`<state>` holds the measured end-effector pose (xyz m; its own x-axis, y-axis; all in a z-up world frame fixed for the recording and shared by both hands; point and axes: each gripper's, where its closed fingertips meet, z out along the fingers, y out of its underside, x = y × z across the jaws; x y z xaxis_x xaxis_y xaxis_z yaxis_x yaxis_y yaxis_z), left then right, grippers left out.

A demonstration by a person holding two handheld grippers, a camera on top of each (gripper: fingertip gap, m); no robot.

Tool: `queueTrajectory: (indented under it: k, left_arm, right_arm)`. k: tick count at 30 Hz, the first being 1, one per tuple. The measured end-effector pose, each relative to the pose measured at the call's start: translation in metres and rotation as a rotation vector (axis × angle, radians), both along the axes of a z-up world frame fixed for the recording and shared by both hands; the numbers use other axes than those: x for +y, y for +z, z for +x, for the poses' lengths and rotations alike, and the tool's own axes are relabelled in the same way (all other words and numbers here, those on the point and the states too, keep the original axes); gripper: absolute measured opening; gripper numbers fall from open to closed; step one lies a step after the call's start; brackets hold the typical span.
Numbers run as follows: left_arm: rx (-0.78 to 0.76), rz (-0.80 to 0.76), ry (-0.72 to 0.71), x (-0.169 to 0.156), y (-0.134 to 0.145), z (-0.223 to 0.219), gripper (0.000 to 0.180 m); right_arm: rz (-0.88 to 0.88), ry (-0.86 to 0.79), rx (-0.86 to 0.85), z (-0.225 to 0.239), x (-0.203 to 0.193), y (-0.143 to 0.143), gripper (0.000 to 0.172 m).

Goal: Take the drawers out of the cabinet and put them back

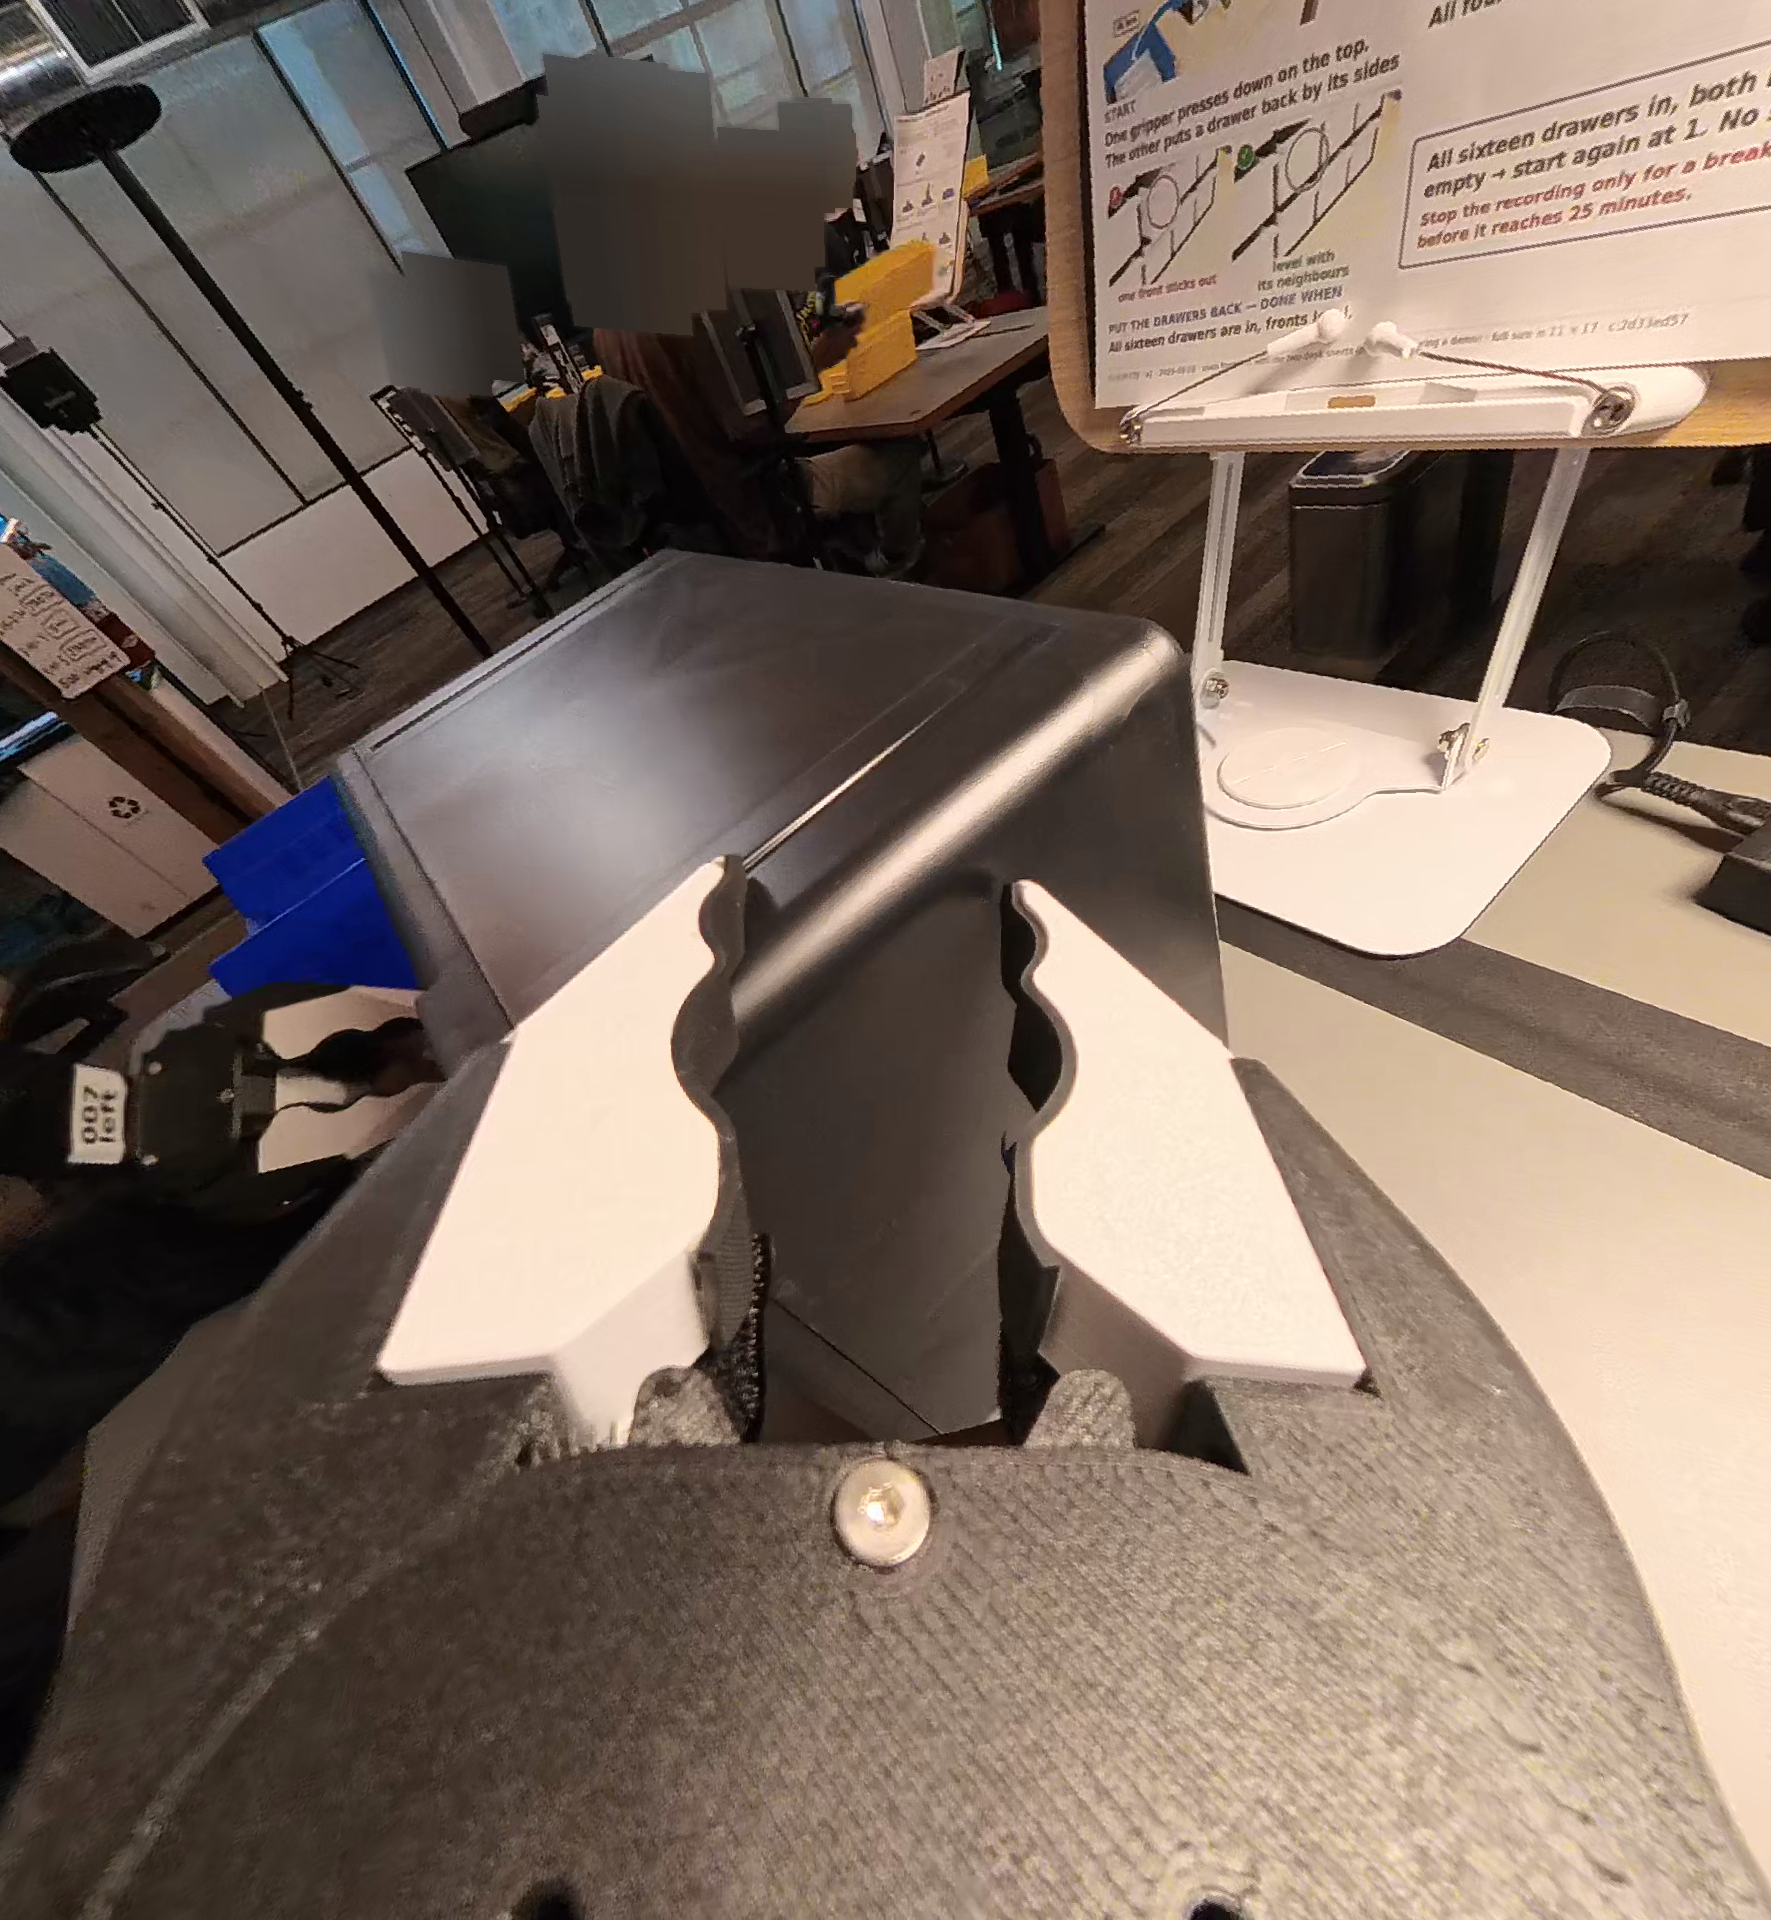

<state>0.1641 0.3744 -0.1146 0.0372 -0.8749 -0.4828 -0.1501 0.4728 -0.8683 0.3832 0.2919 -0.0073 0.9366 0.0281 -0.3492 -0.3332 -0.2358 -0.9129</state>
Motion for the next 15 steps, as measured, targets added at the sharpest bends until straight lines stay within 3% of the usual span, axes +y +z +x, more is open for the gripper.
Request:
queueTrajectory:
  k: [4,9,12,15]
  left_arm:
    - [0.019,-0.093,0.018,0.004,-0.014,-0.015,0.034]
    - [0.031,-0.102,0.037,0.003,-0.012,-0.026,0.042]
    - [0.091,-0.126,0.083,0.010,-0.019,-0.035,0.055]
    - [0.131,-0.239,0.114,0.014,-0.029,-0.051,0.062]
  right_arm:
    - [0.031,-0.091,-0.059,0.009,-0.011,0.006,0.052]
    - [0.153,-0.240,-0.100,0.019,-0.041,0.023,0.055]
    - [0.176,-0.353,-0.137,0.012,-0.075,0.008,0.057]
    - [0.169,-0.462,-0.220,-0.011,-0.120,-0.025,0.057]
